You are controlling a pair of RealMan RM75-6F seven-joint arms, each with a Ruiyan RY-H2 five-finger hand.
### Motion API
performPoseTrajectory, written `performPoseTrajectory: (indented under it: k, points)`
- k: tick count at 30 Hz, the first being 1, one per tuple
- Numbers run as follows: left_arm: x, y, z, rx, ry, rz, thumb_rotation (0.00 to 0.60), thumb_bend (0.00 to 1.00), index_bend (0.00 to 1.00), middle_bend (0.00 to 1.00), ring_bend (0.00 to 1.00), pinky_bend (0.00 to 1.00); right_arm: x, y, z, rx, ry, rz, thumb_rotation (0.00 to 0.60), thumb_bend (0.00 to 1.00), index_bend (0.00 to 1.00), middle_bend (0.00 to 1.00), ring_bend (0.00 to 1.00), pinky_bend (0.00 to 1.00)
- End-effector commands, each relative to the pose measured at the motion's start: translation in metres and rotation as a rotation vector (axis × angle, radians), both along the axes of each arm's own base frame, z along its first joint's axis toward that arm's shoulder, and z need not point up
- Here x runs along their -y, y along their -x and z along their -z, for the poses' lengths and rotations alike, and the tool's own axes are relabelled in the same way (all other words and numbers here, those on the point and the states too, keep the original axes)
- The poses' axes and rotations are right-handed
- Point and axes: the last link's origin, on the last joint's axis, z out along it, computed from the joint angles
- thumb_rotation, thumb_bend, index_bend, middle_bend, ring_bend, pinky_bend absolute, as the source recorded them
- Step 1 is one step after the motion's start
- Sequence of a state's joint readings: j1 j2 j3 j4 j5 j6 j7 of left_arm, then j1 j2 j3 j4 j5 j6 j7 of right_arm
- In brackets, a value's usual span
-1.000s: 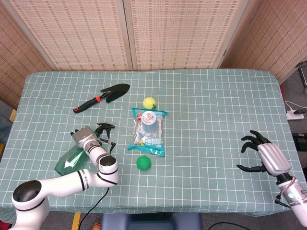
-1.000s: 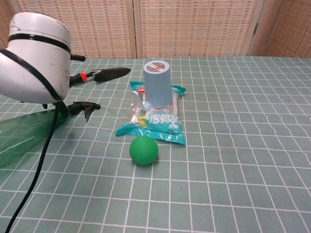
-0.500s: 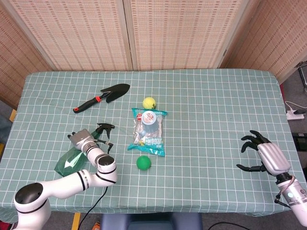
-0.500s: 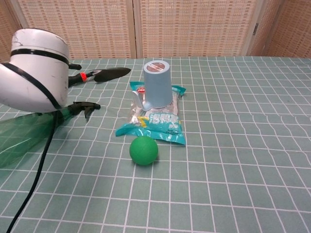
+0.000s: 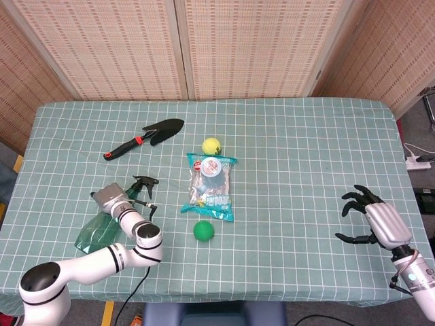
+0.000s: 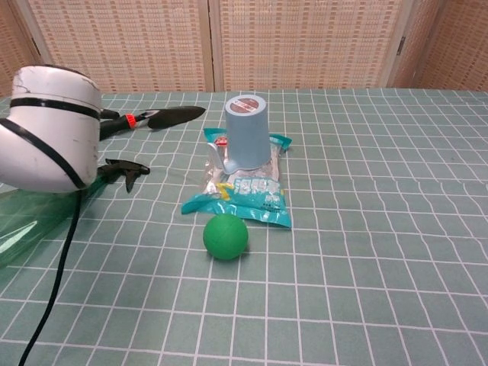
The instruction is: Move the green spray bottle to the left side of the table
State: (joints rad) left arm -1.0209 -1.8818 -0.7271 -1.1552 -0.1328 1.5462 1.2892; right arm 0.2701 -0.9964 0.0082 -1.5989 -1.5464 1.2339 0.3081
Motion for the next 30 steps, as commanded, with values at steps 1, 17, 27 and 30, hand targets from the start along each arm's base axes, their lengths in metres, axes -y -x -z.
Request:
performPoseTrajectory:
  k: [1, 17, 27, 30]
  points:
    - [-0.001, 0.001, -0.007, -0.009, -0.02, 0.006, 0.6, 0.32, 0.59, 0.46, 0.31, 0.12, 0.0, 0.0, 0.0, 0.0, 0.0, 0.0, 0.6, 0.06, 0.51, 0.25, 0.08, 0.24]
    - [-0.013, -0.031, -0.156, 0.107, -0.438, 0.381, 0.6, 0.33, 0.67, 0.57, 0.4, 0.15, -0.003, 0.001, -0.002, 0.0, 0.008, -0.002, 0.6, 0.06, 0.51, 0.25, 0.08, 0.24]
    - [0.019, -0.011, -0.16, 0.59, -0.815, 0.685, 0.6, 0.33, 0.63, 0.55, 0.38, 0.11, 0.0, 0.003, 0.001, -0.038, 0.032, 0.027, 0.6, 0.05, 0.51, 0.25, 0.08, 0.24]
    - [0.02, 0.006, -0.157, 0.7, -0.921, 0.694, 0.6, 0.33, 0.63, 0.55, 0.37, 0.1, 0.001, 0.004, 0.002, -0.048, 0.049, 0.045, 0.6, 0.06, 0.51, 0.25, 0.08, 0.24]
